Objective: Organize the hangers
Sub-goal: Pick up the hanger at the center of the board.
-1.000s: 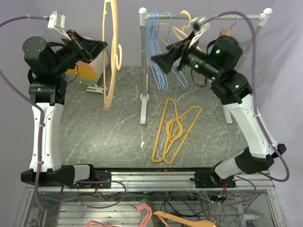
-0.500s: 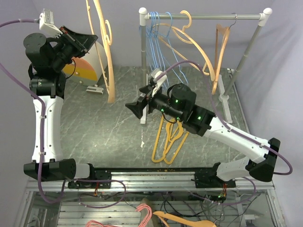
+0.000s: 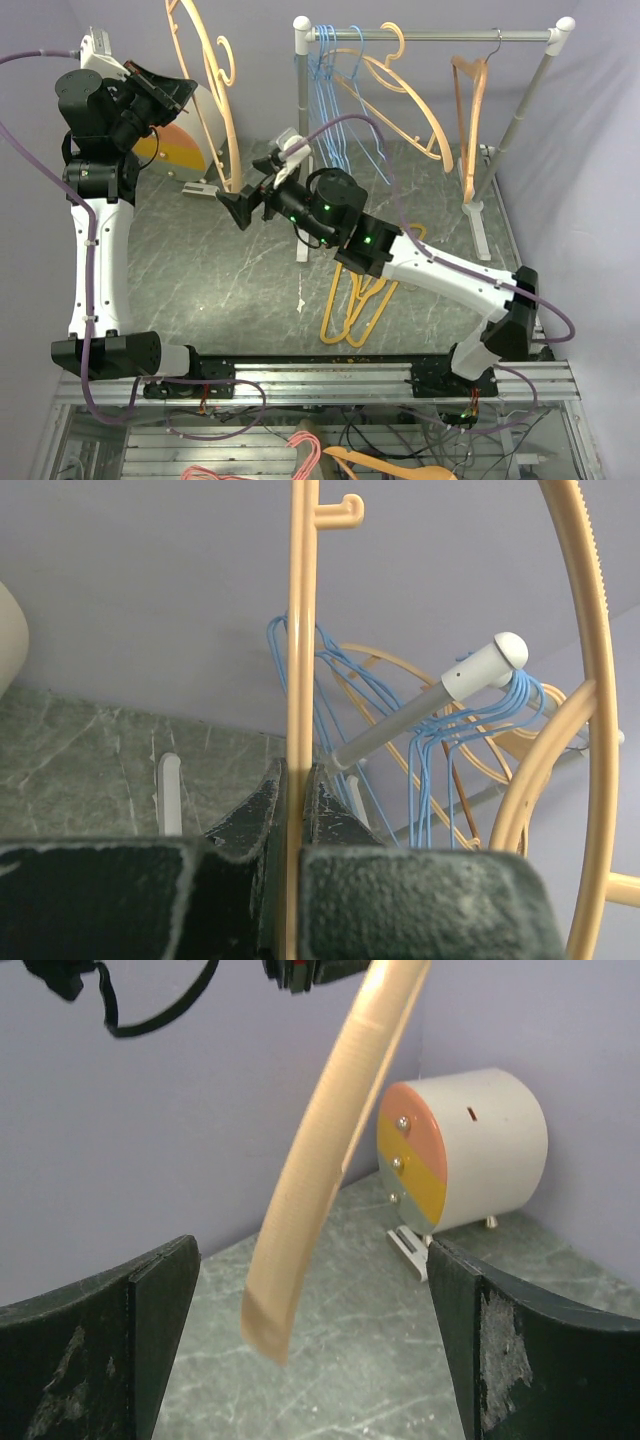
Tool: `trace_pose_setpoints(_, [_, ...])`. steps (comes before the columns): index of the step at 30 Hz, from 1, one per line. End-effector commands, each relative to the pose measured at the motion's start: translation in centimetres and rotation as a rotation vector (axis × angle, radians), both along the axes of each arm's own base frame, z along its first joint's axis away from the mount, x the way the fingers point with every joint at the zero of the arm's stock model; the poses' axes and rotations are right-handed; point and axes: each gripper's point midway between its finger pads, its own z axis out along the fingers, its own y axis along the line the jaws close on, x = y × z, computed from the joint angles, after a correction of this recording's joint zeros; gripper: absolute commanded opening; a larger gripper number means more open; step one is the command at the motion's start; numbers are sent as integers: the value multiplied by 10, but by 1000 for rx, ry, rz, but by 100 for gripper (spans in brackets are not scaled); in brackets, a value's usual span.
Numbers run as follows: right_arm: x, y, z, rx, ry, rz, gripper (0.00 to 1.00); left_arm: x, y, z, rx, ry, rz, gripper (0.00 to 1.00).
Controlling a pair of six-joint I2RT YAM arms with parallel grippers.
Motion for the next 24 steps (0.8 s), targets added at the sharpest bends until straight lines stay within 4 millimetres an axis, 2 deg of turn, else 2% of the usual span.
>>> trace_pose_setpoints(1, [13, 16, 21, 53, -26, -23, 97, 1, 4, 5, 4, -23, 15, 7])
trace_pose_setpoints(6, [24, 44, 8, 32, -7, -4, 95, 0, 4, 2, -1, -15, 11, 7])
trace_pose_setpoints(10, [28, 53, 4, 40, -4, 3, 73, -1, 3, 1, -6, -3, 7, 7])
trace_pose_setpoints(14, [30, 52, 2, 44, -6, 10, 39, -3, 1, 2, -11, 4, -1, 7])
trace_pose_setpoints(15, [30, 51, 2, 46, -7, 14, 24, -4, 1, 2, -14, 5, -3, 7])
trace_pose_setpoints(16, [30, 48, 2, 49, -2, 8, 4, -4, 1, 2, -14, 6, -6, 7])
trace_pose_setpoints(17, [31, 45, 3, 52, 3, -3, 0, -5, -1, 3, -10, 5, -13, 7])
trace_pose_setpoints(20, [29, 32, 5, 53, 10, -29, 0, -10, -3, 2, 37, -1, -34, 8])
trace_pose_setpoints(22, [28, 19, 4, 47, 19, -55, 0, -13, 0, -1, 84, 2, -23, 18])
trace_pose_setpoints(24, [22, 4, -2, 34, 36, -69, 0, -16, 4, -3, 144, 3, -3, 41])
